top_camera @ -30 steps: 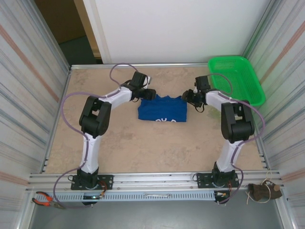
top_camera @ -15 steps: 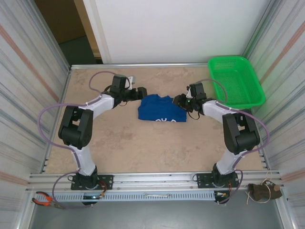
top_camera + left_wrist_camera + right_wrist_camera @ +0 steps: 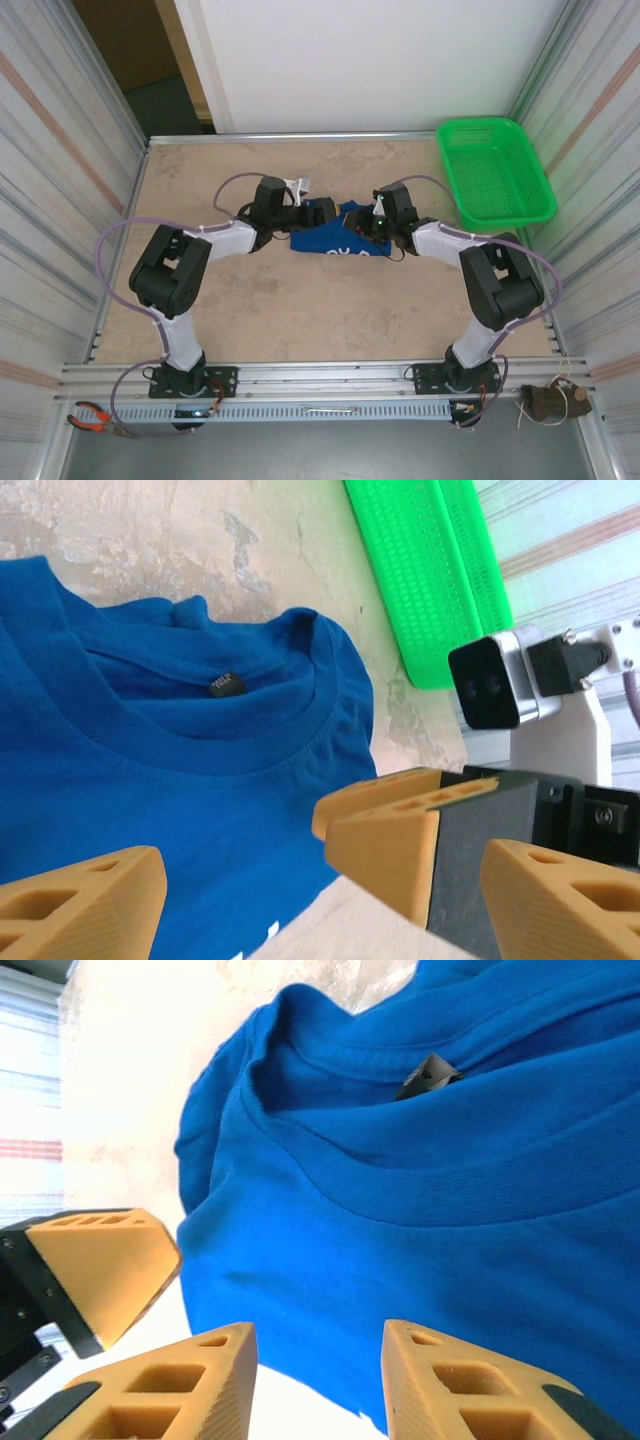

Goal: Fold the inside-out t-shirt

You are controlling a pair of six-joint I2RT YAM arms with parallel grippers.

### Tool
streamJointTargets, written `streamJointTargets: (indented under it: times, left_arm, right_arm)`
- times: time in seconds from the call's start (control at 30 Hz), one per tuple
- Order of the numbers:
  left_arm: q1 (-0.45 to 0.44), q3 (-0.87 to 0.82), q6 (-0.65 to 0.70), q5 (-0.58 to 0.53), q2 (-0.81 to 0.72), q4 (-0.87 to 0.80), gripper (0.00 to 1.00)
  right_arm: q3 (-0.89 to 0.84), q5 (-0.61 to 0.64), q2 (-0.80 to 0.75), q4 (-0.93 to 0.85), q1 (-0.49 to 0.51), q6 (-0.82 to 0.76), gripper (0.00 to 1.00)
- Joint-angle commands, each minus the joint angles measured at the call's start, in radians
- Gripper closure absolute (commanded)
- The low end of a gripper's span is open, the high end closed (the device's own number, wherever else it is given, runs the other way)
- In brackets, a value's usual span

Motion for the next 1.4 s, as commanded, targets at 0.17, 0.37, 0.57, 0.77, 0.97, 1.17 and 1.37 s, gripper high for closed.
streamJointTargets:
  times: [0.17, 0.37, 0.57, 0.77, 0.97, 1.17, 1.37]
  left_arm:
    - [0.021, -0.052, -0.045, -0.070, 0.091, 0.097, 0.18]
    - [0.040, -0.032, -0.016, -0.053, 0.023, 0.063, 0.17]
    - [0.117, 0.015, 0.127, -0.091, -0.102, -0.182, 0.11]
    - [0.197, 0.094, 0.268, -0.093, -0.065, -0.424, 0.11]
    - [0.202, 0.184, 0.324, -0.032, 0.041, -0.531, 0.11]
    - [0.171, 0.240, 0.336, 0.002, 0.136, -0.552, 0.10]
    - [0.118, 0.275, 0.318, 0.048, 0.200, -0.523, 0.10]
  right_arm:
    - [-0.058, 0.009, 0.130, 0.100, -0.027, 0.093, 0.67]
    - [-0.025, -0.066, 0.046, 0.059, -0.072, 0.070, 0.68]
    - [0.059, -0.055, -0.040, -0.119, -0.130, -0.062, 0.66]
    - [0.096, -0.060, 0.012, -0.174, -0.175, -0.116, 0.67]
    - [0.099, -0.039, 0.093, -0.173, -0.187, -0.122, 0.69]
    - [0.089, -0.035, 0.153, -0.154, -0.186, -0.096, 0.71]
    - [0.076, -0.016, 0.169, -0.155, -0.187, -0.083, 0.72]
